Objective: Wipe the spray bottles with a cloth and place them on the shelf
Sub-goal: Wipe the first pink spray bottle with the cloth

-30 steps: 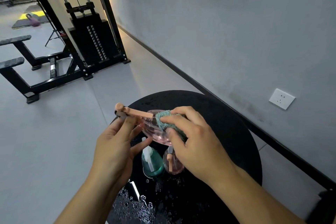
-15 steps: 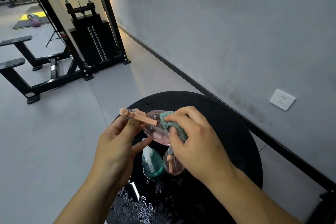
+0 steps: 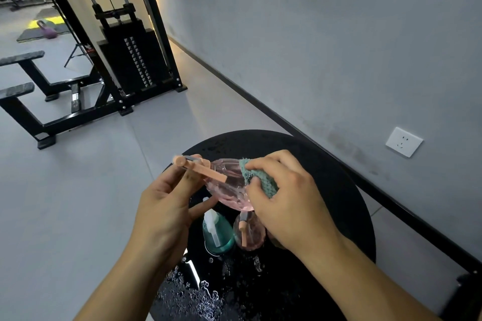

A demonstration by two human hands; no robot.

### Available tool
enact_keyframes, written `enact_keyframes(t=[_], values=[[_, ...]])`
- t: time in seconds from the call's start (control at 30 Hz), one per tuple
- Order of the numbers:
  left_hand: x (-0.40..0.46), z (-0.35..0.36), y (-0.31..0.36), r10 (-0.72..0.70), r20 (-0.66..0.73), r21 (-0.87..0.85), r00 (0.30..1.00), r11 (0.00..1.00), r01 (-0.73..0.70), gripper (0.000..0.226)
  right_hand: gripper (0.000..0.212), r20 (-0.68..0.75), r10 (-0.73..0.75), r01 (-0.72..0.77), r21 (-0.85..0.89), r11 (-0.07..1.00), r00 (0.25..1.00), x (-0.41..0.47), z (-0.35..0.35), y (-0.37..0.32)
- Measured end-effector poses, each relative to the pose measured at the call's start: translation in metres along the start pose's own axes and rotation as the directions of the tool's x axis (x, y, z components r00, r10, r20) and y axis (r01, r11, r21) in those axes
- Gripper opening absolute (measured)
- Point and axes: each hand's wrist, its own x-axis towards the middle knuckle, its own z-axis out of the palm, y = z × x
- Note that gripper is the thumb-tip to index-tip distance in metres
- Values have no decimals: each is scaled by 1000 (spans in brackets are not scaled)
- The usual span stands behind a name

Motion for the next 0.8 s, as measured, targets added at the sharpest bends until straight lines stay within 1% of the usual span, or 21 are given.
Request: enact_keyframes(t=[0.07,0.17,0.2,0.23,0.37,0.43,0.6,0.67,0.8], values=[[-1,1,0,2,13,6,1000,1000,-2,26,23,22,-17,17,7,1000,1000,0,1,-2],[-2,1,-3,2,29,41,1000,999,-4,24,28,98,-111,112,-3,994,989,-2,4,-7],[-2,1,-3,3,32,51,999,999,-5,23,29,109,-123,126,-18,992,986,-2,5,-8],[-2,1,-4,4,34,56,999,998,-6,22,28,105,-113,117,-26,993,988,-2,5,-7],[-1,1,-1,26,28,23,999,999,-27,28,23,28,15,-16,20,1000,999,0,1,-1],[-1,1,0,28,25,14,999,999,-29,21,24,32,23,-24,45,999,999,-1,0,0],[-3,2,-3,27,51,43,998,999,-29,16,27,103,-116,116,2,993,988,-4,3,-9],[-3,3,-2,27,41,37,999,999,-29,17,25,85,-84,83,16,996,993,-3,3,-7],[0,0,1,30,6,5,1000,1000,-30,19,22,39,64,-67,87,994,997,-1,-1,1]])
